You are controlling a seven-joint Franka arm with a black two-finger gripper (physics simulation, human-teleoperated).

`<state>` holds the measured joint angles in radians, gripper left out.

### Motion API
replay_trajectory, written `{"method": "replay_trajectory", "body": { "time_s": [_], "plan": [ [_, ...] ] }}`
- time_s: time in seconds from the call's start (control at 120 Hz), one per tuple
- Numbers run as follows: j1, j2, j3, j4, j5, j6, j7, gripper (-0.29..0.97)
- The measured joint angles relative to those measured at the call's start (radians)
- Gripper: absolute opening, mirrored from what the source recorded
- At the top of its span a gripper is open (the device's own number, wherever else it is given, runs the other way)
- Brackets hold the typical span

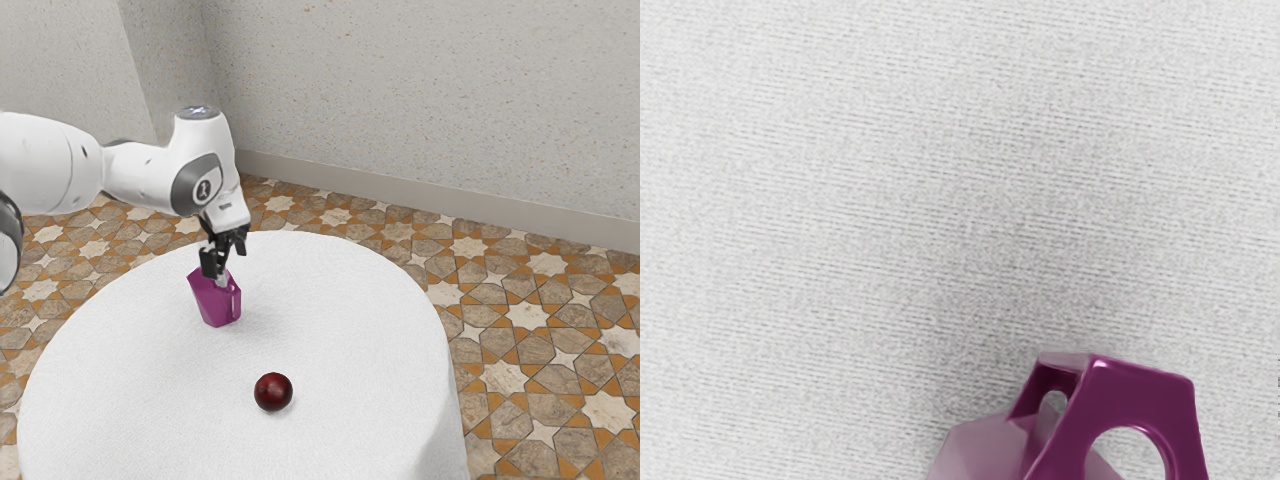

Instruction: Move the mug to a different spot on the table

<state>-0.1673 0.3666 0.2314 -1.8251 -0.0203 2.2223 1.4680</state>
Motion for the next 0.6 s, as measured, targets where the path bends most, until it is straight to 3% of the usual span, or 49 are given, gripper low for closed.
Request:
{"method": "replay_trajectory", "body": {
  "time_s": [0.192,0.6],
  "plan": [
    [0.006,0.081,0.000,0.013,0.000,-0.042,0.084,0.66],
    [0.004,0.097,-0.001,0.013,-0.009,-0.048,0.205,0.61]
  ]
}}
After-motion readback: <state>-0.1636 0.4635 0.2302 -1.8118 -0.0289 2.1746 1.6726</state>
